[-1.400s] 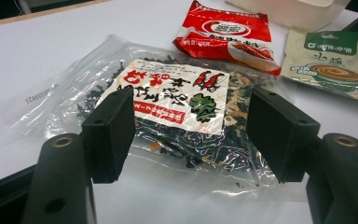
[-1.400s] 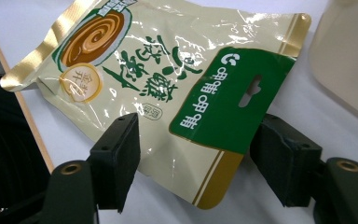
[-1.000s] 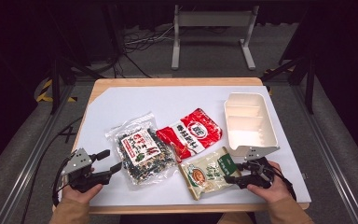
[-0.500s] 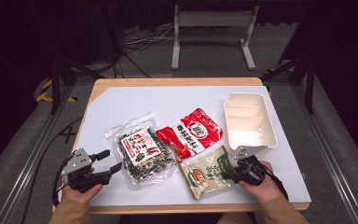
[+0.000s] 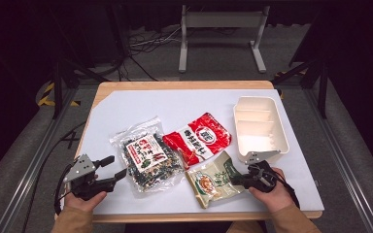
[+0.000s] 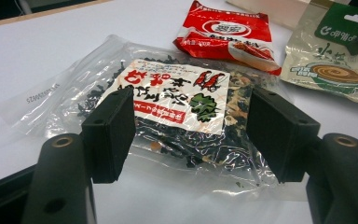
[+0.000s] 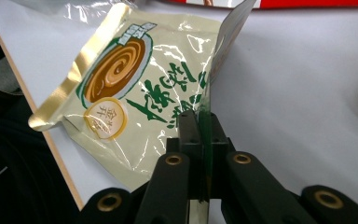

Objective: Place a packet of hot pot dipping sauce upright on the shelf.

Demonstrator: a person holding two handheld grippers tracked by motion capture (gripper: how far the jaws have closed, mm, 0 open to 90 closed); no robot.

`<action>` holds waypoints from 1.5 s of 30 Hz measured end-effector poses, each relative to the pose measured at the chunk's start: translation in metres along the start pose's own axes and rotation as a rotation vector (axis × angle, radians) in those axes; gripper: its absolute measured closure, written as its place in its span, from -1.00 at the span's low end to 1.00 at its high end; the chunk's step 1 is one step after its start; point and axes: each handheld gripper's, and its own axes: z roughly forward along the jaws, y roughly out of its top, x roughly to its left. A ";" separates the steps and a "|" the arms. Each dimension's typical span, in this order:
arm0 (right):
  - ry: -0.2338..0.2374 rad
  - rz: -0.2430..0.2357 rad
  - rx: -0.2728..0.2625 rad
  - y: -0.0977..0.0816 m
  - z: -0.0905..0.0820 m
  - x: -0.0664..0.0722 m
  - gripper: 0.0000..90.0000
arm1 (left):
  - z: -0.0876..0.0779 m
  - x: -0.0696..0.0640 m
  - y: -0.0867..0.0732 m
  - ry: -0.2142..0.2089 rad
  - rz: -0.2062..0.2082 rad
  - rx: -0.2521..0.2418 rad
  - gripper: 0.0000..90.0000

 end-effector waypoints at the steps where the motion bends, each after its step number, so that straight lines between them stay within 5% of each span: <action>1: 0.006 0.004 -0.006 0.001 -0.002 0.000 1.00 | 0.000 0.000 0.000 0.001 0.001 0.000 -0.26; 8: 0.043 0.006 -0.050 0.005 -0.013 0.004 1.00 | 0.000 0.000 0.000 0.003 0.001 0.001 -0.25; 26: 0.056 -0.082 -0.104 0.029 -0.048 0.027 1.00 | 0.000 -0.001 0.000 0.003 -0.002 0.000 -0.25; 45: -0.022 -0.156 -0.127 0.048 -0.085 0.030 1.00 | -0.001 -0.001 0.000 0.008 -0.001 0.001 -0.25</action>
